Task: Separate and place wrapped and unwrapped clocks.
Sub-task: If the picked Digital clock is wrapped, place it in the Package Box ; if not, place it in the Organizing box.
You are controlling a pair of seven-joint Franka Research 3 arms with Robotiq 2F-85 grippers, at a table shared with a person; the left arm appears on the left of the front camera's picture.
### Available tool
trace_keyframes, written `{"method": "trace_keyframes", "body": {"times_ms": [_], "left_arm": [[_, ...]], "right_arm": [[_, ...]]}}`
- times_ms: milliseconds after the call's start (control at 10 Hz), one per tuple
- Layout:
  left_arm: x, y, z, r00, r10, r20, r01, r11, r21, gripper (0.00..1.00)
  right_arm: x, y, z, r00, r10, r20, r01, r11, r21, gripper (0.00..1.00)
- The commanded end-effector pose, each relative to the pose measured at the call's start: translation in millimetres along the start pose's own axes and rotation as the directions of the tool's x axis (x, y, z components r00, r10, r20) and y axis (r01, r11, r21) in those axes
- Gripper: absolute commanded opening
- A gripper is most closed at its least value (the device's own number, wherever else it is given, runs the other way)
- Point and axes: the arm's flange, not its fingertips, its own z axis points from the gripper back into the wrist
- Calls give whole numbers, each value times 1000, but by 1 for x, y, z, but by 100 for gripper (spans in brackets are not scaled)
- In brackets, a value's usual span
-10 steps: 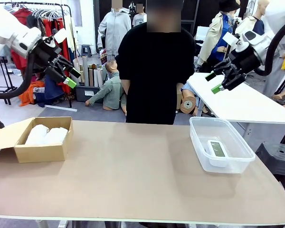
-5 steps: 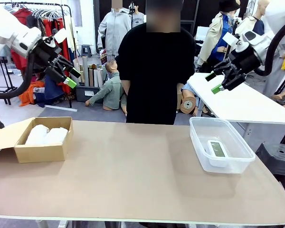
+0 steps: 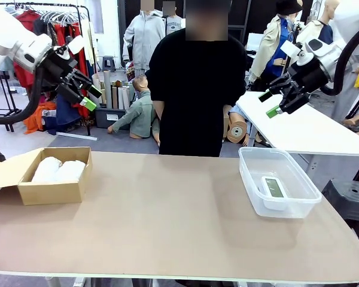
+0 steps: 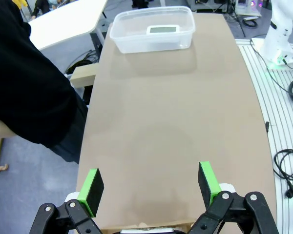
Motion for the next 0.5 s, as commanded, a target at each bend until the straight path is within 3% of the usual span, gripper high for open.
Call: {"method": "trace_keyframes", "body": {"times_ms": [0,400], "left_arm": [[1,-1,0,1000,-12,2,12,1000,-3,100],[1,-1,0,1000,-12,2,12,1000,-3,100]], "right_arm": [[1,0,1,1000,3,0,-3,1000,-1,100],[1,0,1,1000,3,0,-3,1000,-1,100]]}}
